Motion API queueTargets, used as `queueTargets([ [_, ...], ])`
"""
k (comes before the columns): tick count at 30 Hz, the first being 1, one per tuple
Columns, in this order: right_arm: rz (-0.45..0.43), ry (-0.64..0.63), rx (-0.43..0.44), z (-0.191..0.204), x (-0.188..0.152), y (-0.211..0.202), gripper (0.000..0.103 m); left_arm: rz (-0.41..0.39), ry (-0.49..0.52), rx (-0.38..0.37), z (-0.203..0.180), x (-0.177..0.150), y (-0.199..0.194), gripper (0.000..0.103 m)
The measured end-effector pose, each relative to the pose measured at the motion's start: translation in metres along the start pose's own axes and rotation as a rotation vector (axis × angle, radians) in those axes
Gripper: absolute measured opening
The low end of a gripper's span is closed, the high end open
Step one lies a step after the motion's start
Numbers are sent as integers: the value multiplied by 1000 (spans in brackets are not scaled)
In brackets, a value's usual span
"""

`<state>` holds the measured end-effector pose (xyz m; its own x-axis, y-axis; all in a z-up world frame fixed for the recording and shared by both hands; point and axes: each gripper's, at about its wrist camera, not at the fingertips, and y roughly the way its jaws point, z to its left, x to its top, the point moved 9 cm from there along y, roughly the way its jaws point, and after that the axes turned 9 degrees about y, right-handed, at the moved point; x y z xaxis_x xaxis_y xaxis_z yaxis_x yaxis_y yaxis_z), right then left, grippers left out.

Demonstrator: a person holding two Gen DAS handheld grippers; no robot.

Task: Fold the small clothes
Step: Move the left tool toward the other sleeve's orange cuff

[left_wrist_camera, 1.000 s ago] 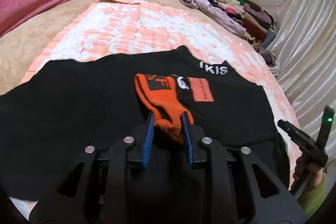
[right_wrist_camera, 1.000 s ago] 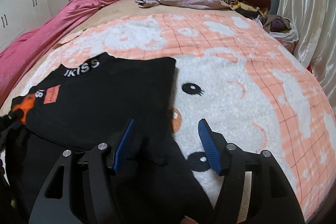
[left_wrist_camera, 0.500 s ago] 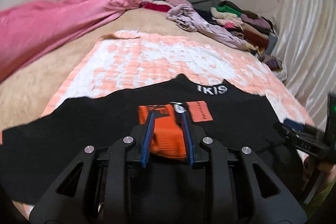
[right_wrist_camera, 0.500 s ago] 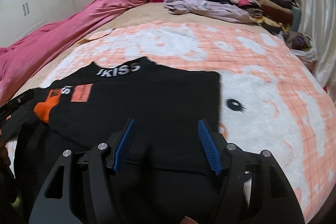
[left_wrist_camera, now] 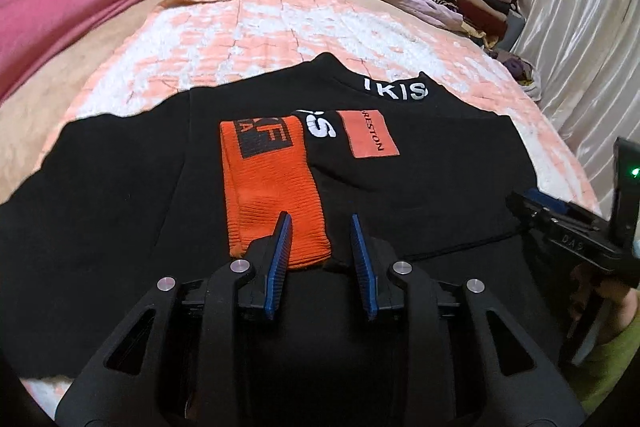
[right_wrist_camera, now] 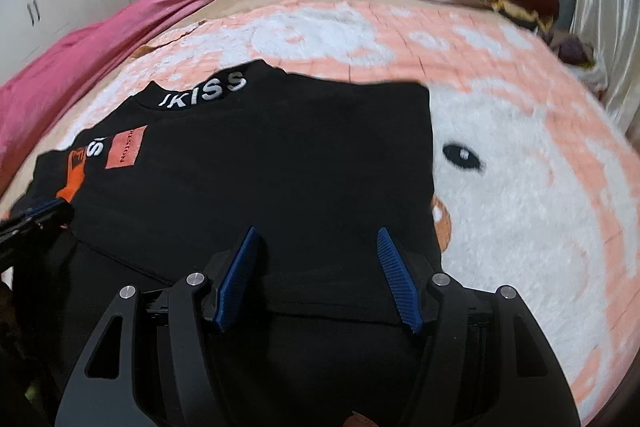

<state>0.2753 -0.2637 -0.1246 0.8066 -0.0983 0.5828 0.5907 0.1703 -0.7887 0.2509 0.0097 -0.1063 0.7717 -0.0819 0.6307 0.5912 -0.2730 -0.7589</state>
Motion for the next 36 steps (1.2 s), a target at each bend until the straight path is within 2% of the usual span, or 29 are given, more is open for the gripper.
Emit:
queueTargets([
  [5,-8,-4,-4,2,0,-3,62,-8,-18,-22,0,0,-6,23],
  [9,-18,9,10,1,1,-10,66,-24,-22,-39,-3,3,-10,32],
  [12,-20,7,6,2,1,-13,67,-31,-15,-29,-2,3,-13,33],
  [15,-22,8,9,3,0,-16,73,-39,-17,-29,-2,3,-16,37],
  [17,-25,7,9,4,0,-18,74,-49,-14,-20,-2,4,-19,40],
  [19,-29,4,13,6,0,-21,75,-62,-13,-8,-1,4,-24,53],
  [20,-32,4,14,7,1,-23,80,-65,-12,3,1,5,-24,56],
  [22,-46,2,21,8,2,-28,80,-74,-2,44,5,5,-28,58],
  [24,-56,-2,21,10,4,-32,80,-83,-12,54,8,5,-32,58],
  [27,-68,-9,27,14,5,-38,81,-108,-21,65,12,6,-40,67],
  [29,-77,-13,29,16,6,-41,90,-119,-18,79,14,7,-44,69],
  [34,-101,-21,30,21,8,-52,90,-138,-26,105,20,6,-53,80],
  [36,-109,-22,36,22,9,-56,91,-146,-28,119,23,6,-57,81],
])
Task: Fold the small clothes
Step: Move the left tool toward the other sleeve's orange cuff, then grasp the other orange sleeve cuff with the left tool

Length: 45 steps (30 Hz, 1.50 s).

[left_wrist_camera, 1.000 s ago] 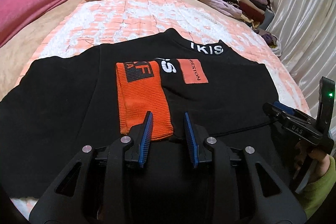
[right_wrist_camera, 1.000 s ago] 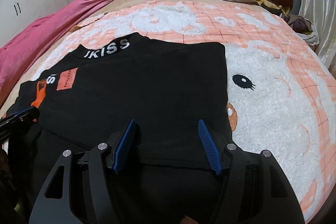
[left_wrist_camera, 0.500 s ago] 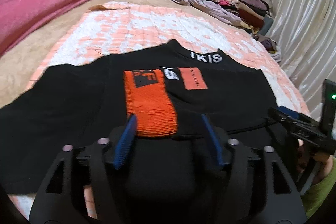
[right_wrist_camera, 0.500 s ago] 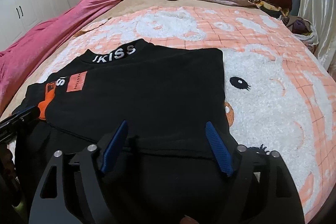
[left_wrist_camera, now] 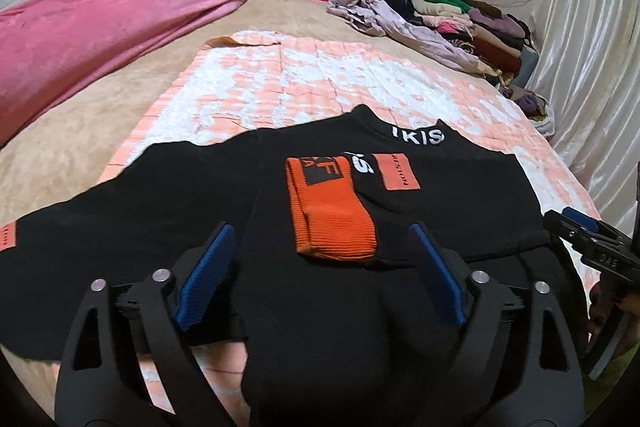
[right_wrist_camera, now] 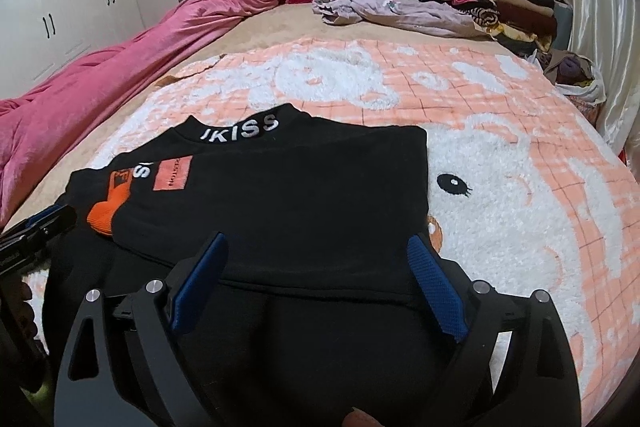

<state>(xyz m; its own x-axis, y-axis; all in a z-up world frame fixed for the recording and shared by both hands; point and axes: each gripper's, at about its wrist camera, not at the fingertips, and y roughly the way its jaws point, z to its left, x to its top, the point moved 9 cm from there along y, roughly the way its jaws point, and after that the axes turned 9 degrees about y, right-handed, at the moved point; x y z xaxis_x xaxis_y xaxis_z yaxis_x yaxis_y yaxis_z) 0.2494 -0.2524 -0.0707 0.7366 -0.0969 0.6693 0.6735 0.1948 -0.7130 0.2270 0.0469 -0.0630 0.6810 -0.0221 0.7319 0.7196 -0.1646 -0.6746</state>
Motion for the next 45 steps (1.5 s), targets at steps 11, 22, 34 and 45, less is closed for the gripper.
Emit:
queueTargets([
  [11,-42,-30,36,23,5,-20,95,-40,-11,58,15,3,-25,92],
  [22,-74,-94,103,69,7,-40,97,-49,-56,112,40,1,-51,93],
  [34,-63,-160,161,112,1,-41,98,-67,-110,180,74,0,-83,93],
  [45,-52,-224,223,157,-1,-40,98,-94,-224,301,140,-12,-121,93],
])
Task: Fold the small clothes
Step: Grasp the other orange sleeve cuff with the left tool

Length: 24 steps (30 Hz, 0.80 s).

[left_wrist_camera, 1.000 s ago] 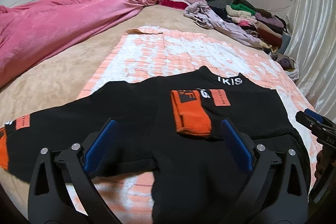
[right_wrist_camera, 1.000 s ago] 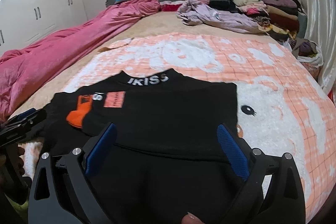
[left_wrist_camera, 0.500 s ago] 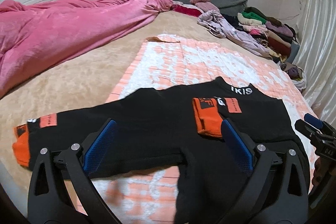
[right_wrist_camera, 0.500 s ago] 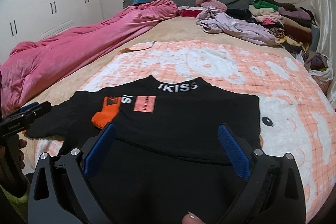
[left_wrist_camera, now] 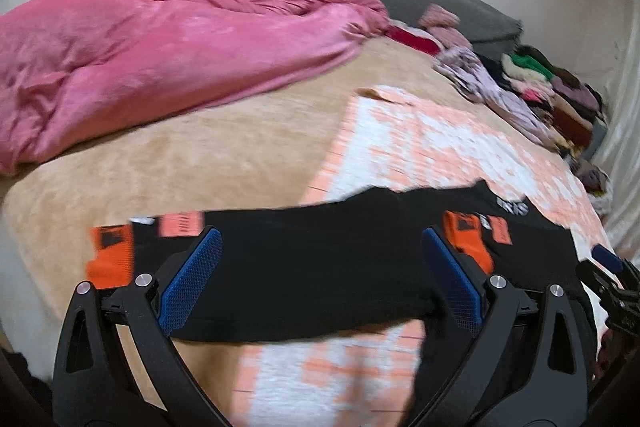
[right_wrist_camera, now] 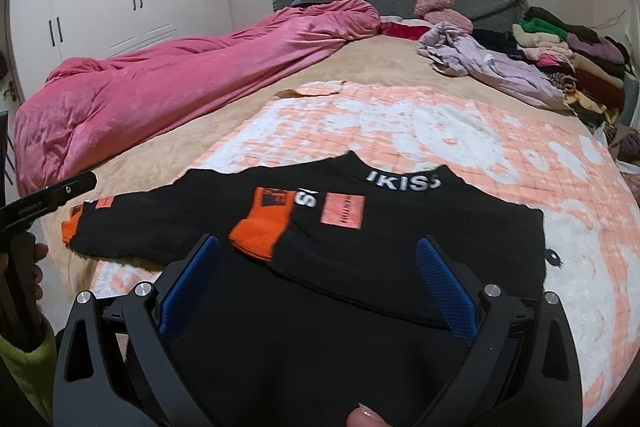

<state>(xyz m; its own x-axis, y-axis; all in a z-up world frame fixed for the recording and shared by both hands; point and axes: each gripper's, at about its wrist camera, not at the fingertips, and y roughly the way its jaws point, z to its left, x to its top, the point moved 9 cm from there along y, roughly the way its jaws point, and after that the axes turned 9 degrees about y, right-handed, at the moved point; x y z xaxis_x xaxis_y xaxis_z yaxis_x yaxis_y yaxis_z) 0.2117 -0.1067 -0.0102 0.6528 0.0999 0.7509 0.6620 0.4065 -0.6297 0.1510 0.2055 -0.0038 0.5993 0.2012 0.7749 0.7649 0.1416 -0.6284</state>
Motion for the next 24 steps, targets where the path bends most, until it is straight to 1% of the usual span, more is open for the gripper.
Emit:
queueTargets([
  [5,4,-25,23,18,3,6,98,-19,-34,69,37,4,-11,93],
  [15,33,-92,69,59,-1,22,98,1,-185,164,121,-6,-21,93],
  [18,34,-101,81,69,0,27,98,17,-233,192,147,-14,-21,93],
  [20,36,-109,90,76,1,29,98,44,-262,213,163,-23,-18,93],
  [24,47,-123,105,90,0,38,98,96,-300,216,182,-40,-5,93],
])
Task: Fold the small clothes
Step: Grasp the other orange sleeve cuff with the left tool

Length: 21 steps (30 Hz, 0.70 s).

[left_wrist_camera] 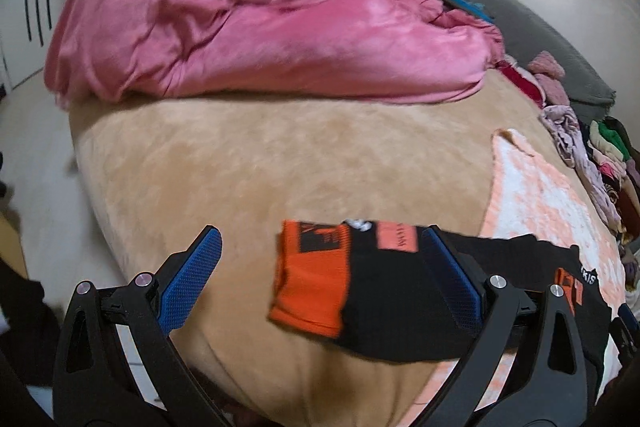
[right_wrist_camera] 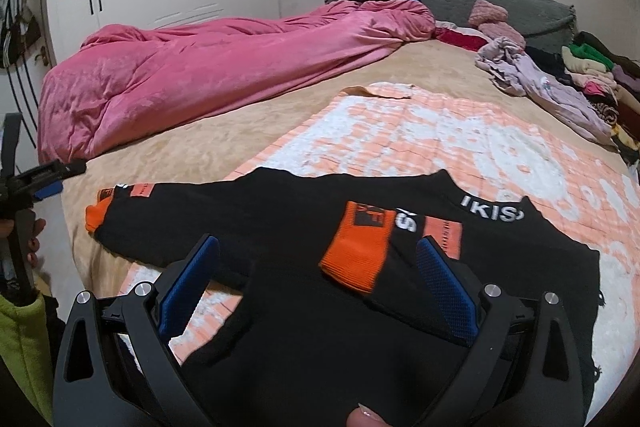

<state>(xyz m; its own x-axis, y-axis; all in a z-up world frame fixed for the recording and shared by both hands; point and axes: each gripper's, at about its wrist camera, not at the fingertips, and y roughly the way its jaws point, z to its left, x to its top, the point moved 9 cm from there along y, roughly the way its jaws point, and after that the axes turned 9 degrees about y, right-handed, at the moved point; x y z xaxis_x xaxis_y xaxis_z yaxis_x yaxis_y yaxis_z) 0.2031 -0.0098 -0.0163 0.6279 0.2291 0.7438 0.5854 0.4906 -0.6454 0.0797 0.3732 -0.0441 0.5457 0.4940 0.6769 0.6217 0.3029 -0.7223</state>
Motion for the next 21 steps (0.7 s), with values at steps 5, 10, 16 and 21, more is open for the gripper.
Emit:
queueTargets([
  [5,18,-11,21,15,-5,10,98,64,-36,17,16,-17,23,93],
  [10,46,-1,27,18,-15,19,98,94,-49,-3,16,-28,38,93],
  [16,68,18,18,11,-23,24,98,111,-20,-15,1,-35,48,88],
  [21,74,39,13,4,-25,25,98,115,-14,-28,-8,-37,54,44],
])
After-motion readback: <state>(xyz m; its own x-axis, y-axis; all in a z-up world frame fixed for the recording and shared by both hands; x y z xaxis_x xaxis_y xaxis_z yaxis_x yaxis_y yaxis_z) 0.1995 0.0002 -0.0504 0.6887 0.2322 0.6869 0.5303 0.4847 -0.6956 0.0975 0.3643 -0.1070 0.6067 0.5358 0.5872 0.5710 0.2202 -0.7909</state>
